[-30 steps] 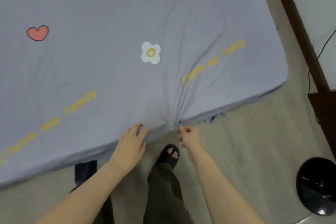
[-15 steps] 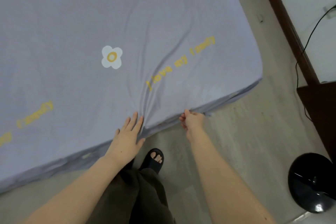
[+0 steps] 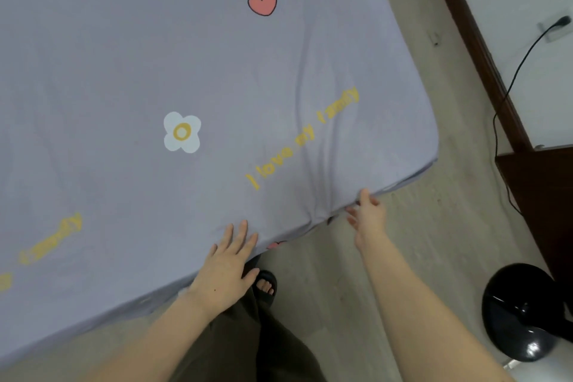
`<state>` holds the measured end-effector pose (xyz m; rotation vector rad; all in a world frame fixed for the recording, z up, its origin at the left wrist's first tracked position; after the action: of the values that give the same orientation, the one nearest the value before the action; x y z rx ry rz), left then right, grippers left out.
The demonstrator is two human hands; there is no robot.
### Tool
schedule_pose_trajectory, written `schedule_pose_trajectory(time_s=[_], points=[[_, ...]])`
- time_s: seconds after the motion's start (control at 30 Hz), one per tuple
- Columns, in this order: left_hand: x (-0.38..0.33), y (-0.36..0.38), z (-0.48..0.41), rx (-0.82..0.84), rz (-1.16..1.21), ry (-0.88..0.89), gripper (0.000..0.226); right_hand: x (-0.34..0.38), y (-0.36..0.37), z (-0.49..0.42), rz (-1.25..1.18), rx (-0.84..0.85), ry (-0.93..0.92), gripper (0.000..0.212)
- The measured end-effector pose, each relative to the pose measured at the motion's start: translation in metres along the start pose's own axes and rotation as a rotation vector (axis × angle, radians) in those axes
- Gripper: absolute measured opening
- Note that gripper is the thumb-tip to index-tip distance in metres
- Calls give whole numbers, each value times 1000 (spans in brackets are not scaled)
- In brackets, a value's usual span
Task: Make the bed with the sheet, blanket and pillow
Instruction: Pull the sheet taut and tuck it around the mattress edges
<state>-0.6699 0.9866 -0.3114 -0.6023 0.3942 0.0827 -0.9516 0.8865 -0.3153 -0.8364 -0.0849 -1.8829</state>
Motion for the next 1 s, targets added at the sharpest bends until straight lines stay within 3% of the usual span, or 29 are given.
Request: schedule_pose_trajectory(time_s=[0.2, 0.37, 0.47, 0.6, 0.7, 0.9, 1.0], points=[[-31, -21, -26, 29, 9, 141, 69, 19, -20, -43, 17, -109, 56, 32], [-60, -48, -42, -217, -34, -13, 59, 17, -34, -57, 73, -47, 65, 34], [-83, -50, -63, -240, 17, -96, 61, 19, -62, -72, 25, -55, 114, 30], [-125, -44, -94, -238, 109, -193, 63, 36, -80, -92, -122, 163, 172, 12], [-158, -38, -111, -243, 169, -288, 70, 58, -77, -106, -67, 346, 192, 11], [-205, -41, -125, -297, 259, -333, 70, 76, -79, -126, 238, 427, 168, 23], [-216, -41, -128, -318, 249, -375, 69, 85, -92, -137, 347, 426, 110, 17]])
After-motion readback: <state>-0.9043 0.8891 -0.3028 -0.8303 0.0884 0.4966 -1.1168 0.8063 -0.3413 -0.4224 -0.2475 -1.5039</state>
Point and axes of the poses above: each hand's wrist, its own z-axis away from the middle knuckle, its own y-axis out of the palm, x = y × z, the point moved 7 cm from there along -z, towards the middle knuckle, and after that the axes turned 6 degrees about x, right-handed, at the moved point
